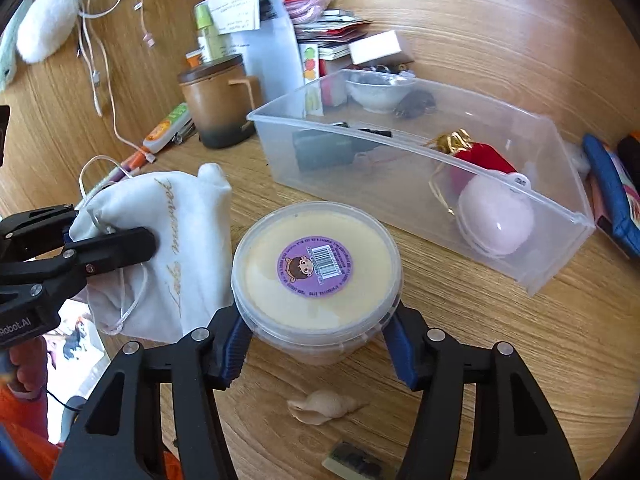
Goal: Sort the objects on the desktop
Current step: 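Lift the white bag with the left tool while the right tool carries the cream tub toward the bin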
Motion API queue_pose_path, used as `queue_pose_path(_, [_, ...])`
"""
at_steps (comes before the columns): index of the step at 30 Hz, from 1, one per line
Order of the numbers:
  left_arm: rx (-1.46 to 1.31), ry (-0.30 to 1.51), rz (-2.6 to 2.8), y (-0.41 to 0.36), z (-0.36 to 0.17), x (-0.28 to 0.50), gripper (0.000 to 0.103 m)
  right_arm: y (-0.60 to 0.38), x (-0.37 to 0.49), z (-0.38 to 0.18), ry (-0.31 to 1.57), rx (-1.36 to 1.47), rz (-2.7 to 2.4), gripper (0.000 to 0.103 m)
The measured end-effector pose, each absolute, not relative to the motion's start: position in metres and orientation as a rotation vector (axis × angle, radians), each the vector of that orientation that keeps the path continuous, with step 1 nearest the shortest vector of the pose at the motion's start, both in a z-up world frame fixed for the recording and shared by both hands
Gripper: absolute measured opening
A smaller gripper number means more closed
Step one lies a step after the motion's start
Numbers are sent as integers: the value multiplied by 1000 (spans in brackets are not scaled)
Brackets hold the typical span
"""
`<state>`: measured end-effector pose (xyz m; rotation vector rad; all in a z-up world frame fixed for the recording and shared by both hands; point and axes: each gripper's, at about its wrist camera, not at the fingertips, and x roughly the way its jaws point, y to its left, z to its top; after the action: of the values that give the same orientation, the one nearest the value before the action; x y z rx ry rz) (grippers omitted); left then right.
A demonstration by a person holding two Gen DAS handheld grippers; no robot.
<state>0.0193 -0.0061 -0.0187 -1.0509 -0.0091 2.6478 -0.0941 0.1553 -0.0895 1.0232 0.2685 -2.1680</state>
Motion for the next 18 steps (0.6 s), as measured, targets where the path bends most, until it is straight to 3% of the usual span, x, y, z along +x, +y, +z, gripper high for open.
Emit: queue_pose_path(18, [-927, 23, 2697, 9, 19, 7, 24, 199, -85, -38, 189, 891, -2320, 55])
